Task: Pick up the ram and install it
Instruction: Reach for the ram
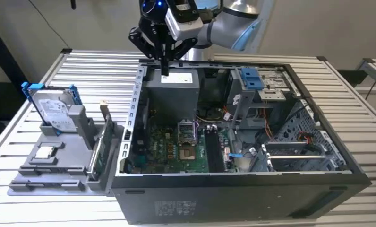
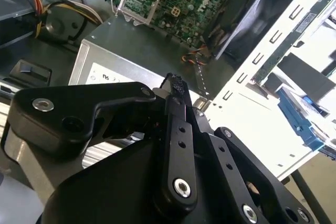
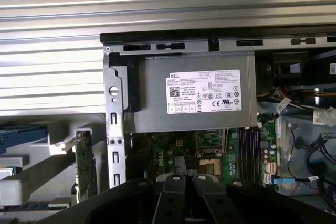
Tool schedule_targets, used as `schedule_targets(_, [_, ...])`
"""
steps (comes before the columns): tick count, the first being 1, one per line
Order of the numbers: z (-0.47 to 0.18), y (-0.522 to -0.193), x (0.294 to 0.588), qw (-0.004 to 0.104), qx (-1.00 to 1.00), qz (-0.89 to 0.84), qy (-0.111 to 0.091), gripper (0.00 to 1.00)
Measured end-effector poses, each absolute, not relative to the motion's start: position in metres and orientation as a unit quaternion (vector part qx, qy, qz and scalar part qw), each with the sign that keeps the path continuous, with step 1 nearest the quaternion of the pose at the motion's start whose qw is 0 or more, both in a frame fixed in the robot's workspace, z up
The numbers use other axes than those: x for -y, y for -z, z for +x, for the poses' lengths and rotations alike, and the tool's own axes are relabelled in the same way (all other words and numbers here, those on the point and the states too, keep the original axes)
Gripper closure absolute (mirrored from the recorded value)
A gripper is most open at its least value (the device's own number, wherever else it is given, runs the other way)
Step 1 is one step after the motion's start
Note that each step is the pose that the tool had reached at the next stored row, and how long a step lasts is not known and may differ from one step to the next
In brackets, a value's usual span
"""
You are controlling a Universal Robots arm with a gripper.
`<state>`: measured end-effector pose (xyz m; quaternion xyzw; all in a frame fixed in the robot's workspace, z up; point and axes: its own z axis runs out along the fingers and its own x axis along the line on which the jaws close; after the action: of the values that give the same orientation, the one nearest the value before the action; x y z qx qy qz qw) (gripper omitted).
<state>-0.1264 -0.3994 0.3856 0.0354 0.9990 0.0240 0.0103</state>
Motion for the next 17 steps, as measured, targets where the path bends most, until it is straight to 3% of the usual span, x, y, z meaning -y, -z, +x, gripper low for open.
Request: schedule_targets(17, [-0.1294, -0.3825, 0.3995, 0.01, -0.999, 0.035, -0.024, 0.89])
